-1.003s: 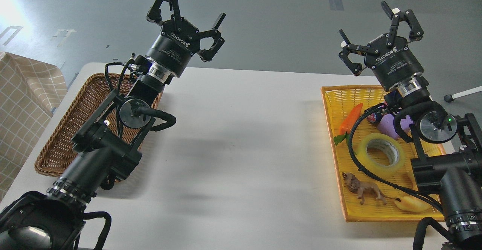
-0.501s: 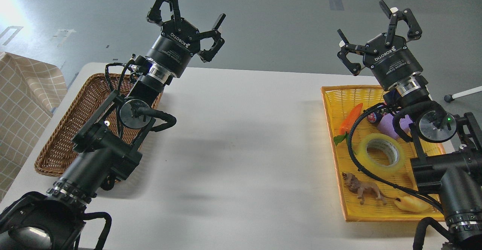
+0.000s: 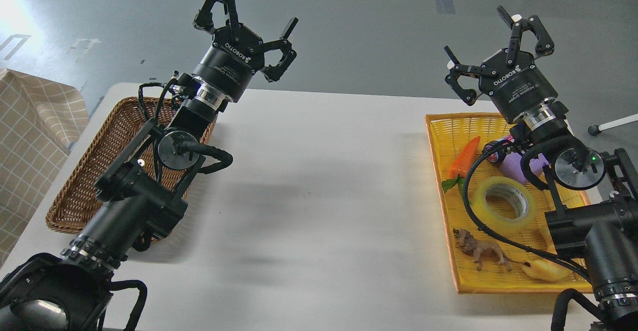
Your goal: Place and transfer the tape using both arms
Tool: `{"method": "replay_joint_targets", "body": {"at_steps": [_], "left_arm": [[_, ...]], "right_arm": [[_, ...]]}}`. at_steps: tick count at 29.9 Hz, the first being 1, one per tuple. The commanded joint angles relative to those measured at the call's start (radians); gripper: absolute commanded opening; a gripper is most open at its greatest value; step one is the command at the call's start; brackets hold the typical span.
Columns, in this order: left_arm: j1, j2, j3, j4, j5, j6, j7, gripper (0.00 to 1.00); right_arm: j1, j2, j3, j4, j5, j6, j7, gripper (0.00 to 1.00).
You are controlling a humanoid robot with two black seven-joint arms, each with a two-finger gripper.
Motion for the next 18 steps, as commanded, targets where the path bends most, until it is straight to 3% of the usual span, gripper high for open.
{"method": "replay_joint_targets", "body": {"at_steps": [1, 18], "left_arm": [[0.003, 0.002, 0.0, 0.0, 0.0, 0.0, 0.0, 0.98], [0.0, -0.001, -0.001, -0.005, 0.002, 0.0, 0.0, 0.98]], "right_arm": [[0.002, -0.044, -0.037, 0.008, -0.074, 0.0, -0.003, 1.0], [0.158, -0.418, -0.43, 0.178, -0.384, 0.0, -0.009, 1.0]]}}
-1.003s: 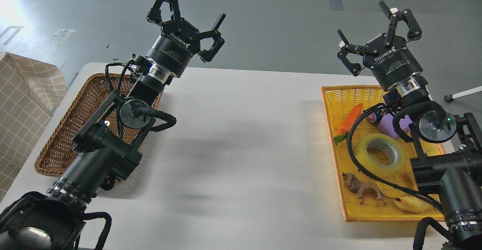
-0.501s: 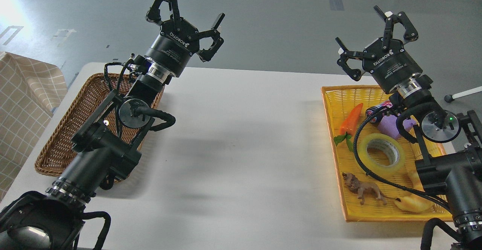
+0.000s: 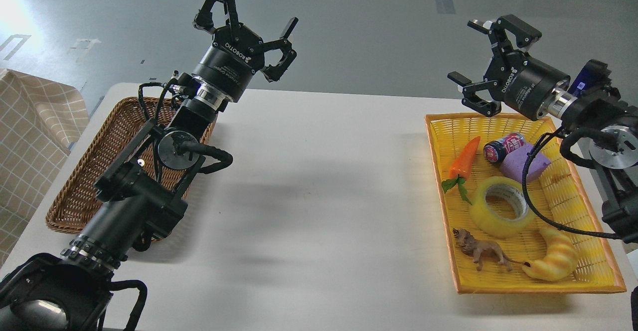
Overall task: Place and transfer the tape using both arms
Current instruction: 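Reach the right gripper down into the orange tray toward the yellow tape roll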
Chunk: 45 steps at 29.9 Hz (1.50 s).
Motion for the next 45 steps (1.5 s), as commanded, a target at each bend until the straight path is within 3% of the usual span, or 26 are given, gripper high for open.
{"method": "replay_joint_targets", "body": {"at_steps": [1, 14, 20, 29, 45], "left_arm": [[0.0, 0.001, -0.001, -0.001, 0.0, 0.0, 0.0, 0.98], [-0.003, -0.005, -0.003, -0.002, -0.002, 0.0, 0.0, 0.98], [-0.006, -0.002, -0.001, -0.002, 0.0, 0.0, 0.0, 0.98], [-0.003, 0.001, -0.003, -0.004, 0.0, 0.0, 0.0, 0.98], [0.003, -0.002, -0.006, -0.004, -0.001, 0.0, 0.0, 0.98]], "right_arm": [[0.038, -0.104, -0.076, 0.077, -0.098, 0.0, 0.0, 1.0], [0.0, -0.446, -0.221, 0.368, -0.441, 0.0, -0.02, 1.0], [-0.016, -0.574, -0.287, 0.434, -0.462, 0.0, -0.026, 1.0], [-0.034, -0.615, -0.416, 0.441, -0.606, 0.0, -0.038, 0.98], [-0.183, -0.611, -0.466, 0.428, -0.759, 0.0, -0.054, 0.94]]}}
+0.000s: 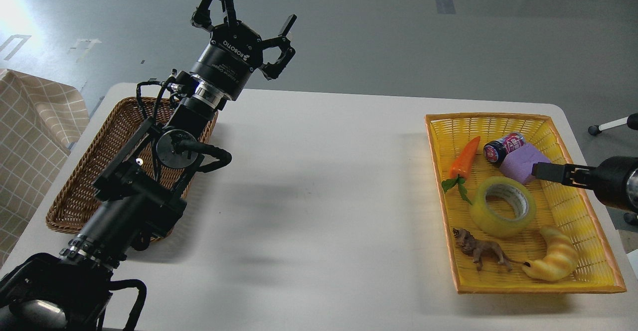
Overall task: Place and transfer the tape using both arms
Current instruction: 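Reach the right gripper down into the orange tray toward the yellow tape roll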
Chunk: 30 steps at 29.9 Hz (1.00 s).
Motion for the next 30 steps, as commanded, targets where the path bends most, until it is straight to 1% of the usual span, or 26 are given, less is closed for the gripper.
{"method": "replay_joint_targets", "body": {"at_steps": [1, 4, 8, 12, 14, 17, 27, 28, 29, 30], "left_arm": [[0.002, -0.004, 0.001, 0.0, 0.001, 0.0, 0.0, 0.98], [0.001, -0.005, 0.001, 0.0, 0.0, 0.0, 0.0, 0.98], [0.002, -0.005, 0.001, 0.0, 0.0, 0.0, 0.0, 0.98], [0.004, -0.004, -0.004, 0.0, 0.0, 0.0, 0.0, 0.98], [0.004, -0.004, -0.004, 0.0, 0.0, 0.0, 0.0, 0.98], [0.005, -0.004, -0.005, 0.0, 0.0, 0.0, -0.001, 0.98], [0.007, -0.004, -0.005, 0.001, 0.0, 0.0, -0.001, 0.98], [0.007, -0.004, -0.005, 0.001, 0.0, 0.0, -0.001, 0.98], [0.01, -0.004, -0.005, 0.0, 0.0, 0.0, -0.001, 0.98], [0.01, -0.004, -0.007, 0.001, 0.0, 0.0, -0.001, 0.98]], "right_arm": [[-0.024, 0.005, 0.0, -0.004, -0.015, 0.0, -0.004, 0.93], [-0.03, 0.01, 0.0, -0.006, -0.027, 0.0, -0.005, 0.93], [-0.032, 0.025, 0.0, -0.015, -0.028, 0.0, -0.01, 0.89], [-0.035, 0.071, 0.0, -0.055, -0.067, 0.0, -0.035, 0.89], [-0.035, 0.089, 0.0, -0.078, -0.076, 0.0, -0.035, 0.88], [-0.027, 0.137, -0.003, -0.129, -0.084, 0.0, -0.035, 0.83], [-0.021, 0.177, -0.003, -0.132, -0.102, 0.0, -0.035, 0.83], [-0.021, 0.178, -0.009, -0.132, -0.102, 0.0, -0.035, 0.82], [-0.019, 0.178, -0.018, -0.13, -0.102, 0.0, -0.035, 0.78], [-0.019, 0.178, -0.023, -0.13, -0.102, 0.0, -0.035, 0.76]]}}
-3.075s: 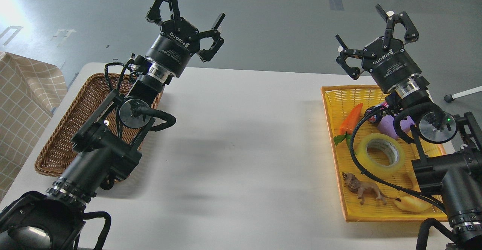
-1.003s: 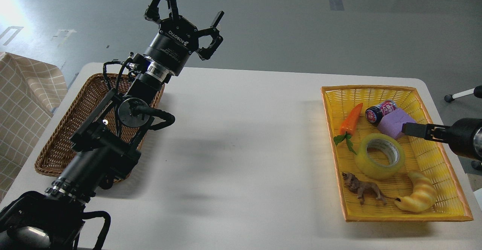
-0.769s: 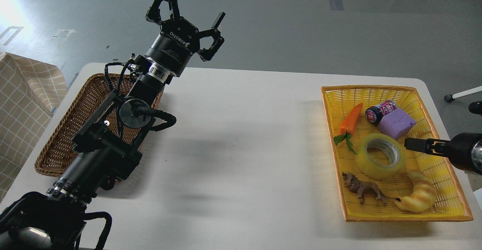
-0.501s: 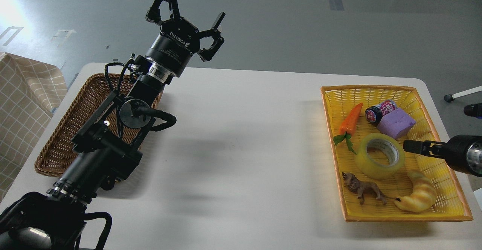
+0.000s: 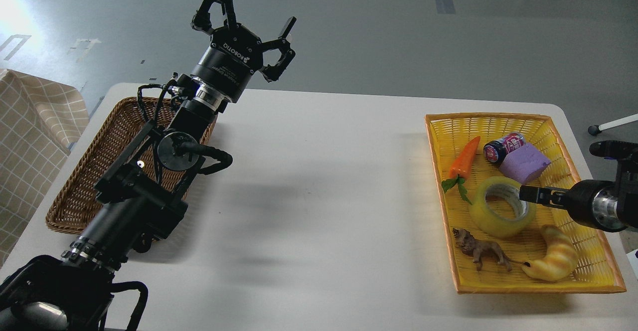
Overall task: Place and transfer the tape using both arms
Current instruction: 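Reach the right gripper down into the orange tray toward the yellow tape roll, then hook the right gripper through the yellow tape roll's hole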
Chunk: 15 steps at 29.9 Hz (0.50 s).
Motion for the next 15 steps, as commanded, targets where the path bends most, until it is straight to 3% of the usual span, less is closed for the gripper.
{"method": "replay_joint_targets", "body": {"at_steps": [1, 12, 15], "left_arm": [[0.002, 0.0, -0.001, 0.0, 0.0, 0.0, 0.0, 0.98], [0.004, -0.001, -0.001, 0.0, 0.0, 0.0, 0.0, 0.98], [0.004, 0.0, -0.001, 0.0, 0.0, 0.0, 0.0, 0.98]], "right_arm": [[0.001, 0.001, -0.022, 0.003, 0.0, 0.0, 0.0, 0.75], [0.018, 0.026, -0.065, -0.003, -0.012, 0.0, -0.004, 0.61], [0.018, 0.029, -0.067, -0.003, -0.011, 0.0, -0.004, 0.45]]}}
